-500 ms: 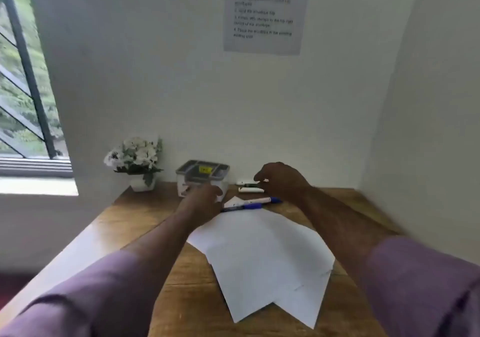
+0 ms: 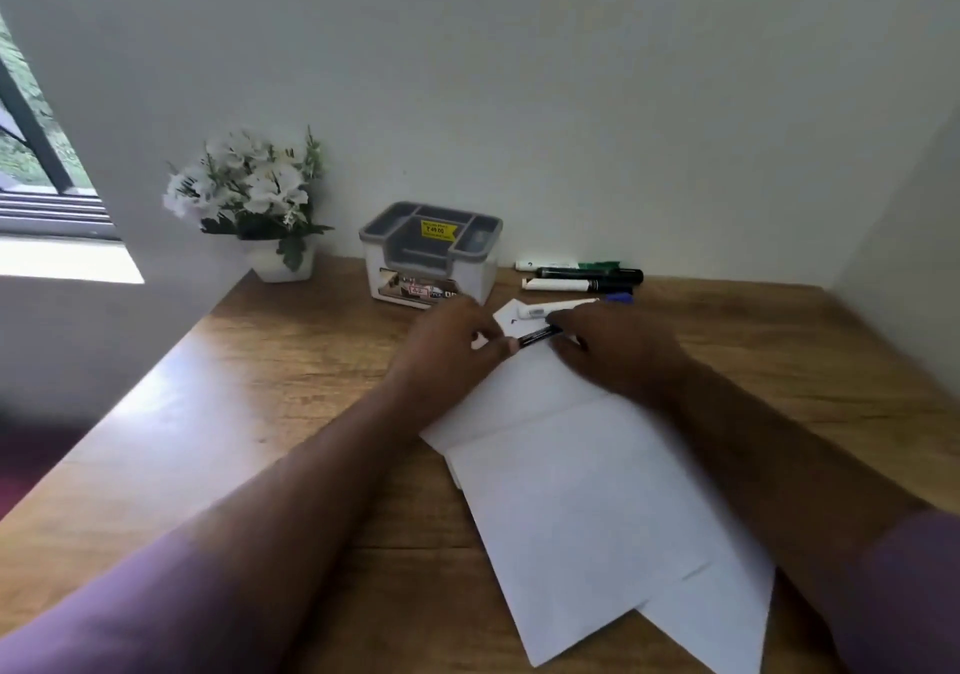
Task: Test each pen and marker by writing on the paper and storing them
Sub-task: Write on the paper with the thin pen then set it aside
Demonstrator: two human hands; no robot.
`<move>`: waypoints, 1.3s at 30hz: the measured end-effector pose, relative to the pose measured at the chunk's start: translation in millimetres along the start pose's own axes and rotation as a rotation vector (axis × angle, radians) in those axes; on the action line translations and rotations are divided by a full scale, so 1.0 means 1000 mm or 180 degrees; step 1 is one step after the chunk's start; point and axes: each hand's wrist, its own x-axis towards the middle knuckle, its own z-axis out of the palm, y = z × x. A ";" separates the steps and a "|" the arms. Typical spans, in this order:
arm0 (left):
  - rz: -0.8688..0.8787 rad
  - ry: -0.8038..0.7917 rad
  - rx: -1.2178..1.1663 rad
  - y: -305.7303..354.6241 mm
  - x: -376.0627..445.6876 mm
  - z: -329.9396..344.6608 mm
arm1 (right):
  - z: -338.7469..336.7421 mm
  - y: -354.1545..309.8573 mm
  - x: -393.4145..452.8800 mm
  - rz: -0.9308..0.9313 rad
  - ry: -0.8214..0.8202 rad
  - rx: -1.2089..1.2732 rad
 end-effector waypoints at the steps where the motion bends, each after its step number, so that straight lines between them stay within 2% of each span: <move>1: 0.0155 0.0050 -0.0199 0.007 -0.003 0.001 | -0.003 0.001 -0.001 -0.0145 0.0051 -0.0127; 3: 0.0502 0.0279 -0.0599 0.020 -0.008 -0.002 | -0.014 0.000 -0.005 -0.0331 0.0494 -0.0360; 5: 0.0629 0.0597 -0.1115 0.033 -0.014 -0.012 | -0.027 -0.005 -0.015 -0.0200 0.1231 -0.0157; 7: 0.0363 0.0853 -0.1699 0.036 -0.022 -0.020 | -0.036 -0.018 -0.025 0.0395 0.1796 0.0717; 8: 0.0184 0.0881 -0.1862 0.034 -0.027 -0.022 | -0.039 -0.027 -0.029 0.0742 0.1908 0.1636; 10: -0.0173 0.0667 -0.1770 0.023 -0.037 -0.019 | -0.040 -0.051 -0.036 0.1364 0.1721 0.3687; 11: -0.0375 0.0471 -0.1635 0.018 -0.041 -0.015 | -0.039 -0.060 -0.041 0.1589 0.1519 0.4378; 13: -0.0708 0.0090 -0.1462 0.016 -0.044 -0.013 | -0.032 -0.069 -0.051 0.1784 0.1028 0.4993; 15: -0.0720 -0.0163 -0.1406 0.020 -0.041 -0.014 | -0.026 -0.063 -0.058 0.1637 0.0581 0.5124; 17: -0.0561 -0.0436 -0.1289 0.027 -0.040 -0.016 | -0.024 -0.052 -0.057 0.1437 0.0345 0.5094; 21: -0.0322 -0.1188 -0.0608 0.028 -0.039 -0.015 | -0.025 -0.038 -0.056 0.1177 0.0001 0.5210; 23: -0.0326 -0.1334 -0.0546 0.023 -0.036 -0.014 | -0.028 -0.027 -0.060 0.1243 -0.0158 0.5250; 25: -0.0278 -0.1409 -0.0510 0.019 -0.035 -0.014 | -0.031 -0.019 -0.065 0.1391 -0.0068 0.5174; 27: -0.0123 -0.1383 -0.0219 0.016 -0.033 -0.014 | -0.037 -0.017 -0.066 0.1395 0.0160 0.5050; 29: -0.0020 -0.0972 0.0071 0.016 -0.033 -0.015 | -0.046 -0.024 -0.066 0.1187 0.0343 0.4854; 31: 0.0002 -0.0263 -0.0224 0.024 -0.035 -0.015 | -0.053 -0.035 -0.072 0.0966 0.0436 0.4689; 32: -0.0012 -0.0063 -0.0570 0.031 -0.037 -0.015 | -0.053 -0.040 -0.078 0.0941 0.0459 0.4661; 33: -0.0049 -0.0096 -0.0964 0.038 -0.039 -0.014 | -0.051 -0.044 -0.083 0.0977 0.0447 0.4681; 35: -0.0053 -0.0548 -0.1469 0.053 -0.045 -0.010 | -0.044 -0.047 -0.091 0.1116 0.0413 0.4599; 37: 0.0055 -0.0703 -0.1425 0.058 -0.050 -0.003 | -0.042 -0.048 -0.089 0.1172 0.0367 0.4537; 39: 0.0119 -0.0558 -0.1364 0.056 -0.050 0.000 | -0.044 -0.048 -0.085 0.1181 0.0288 0.4634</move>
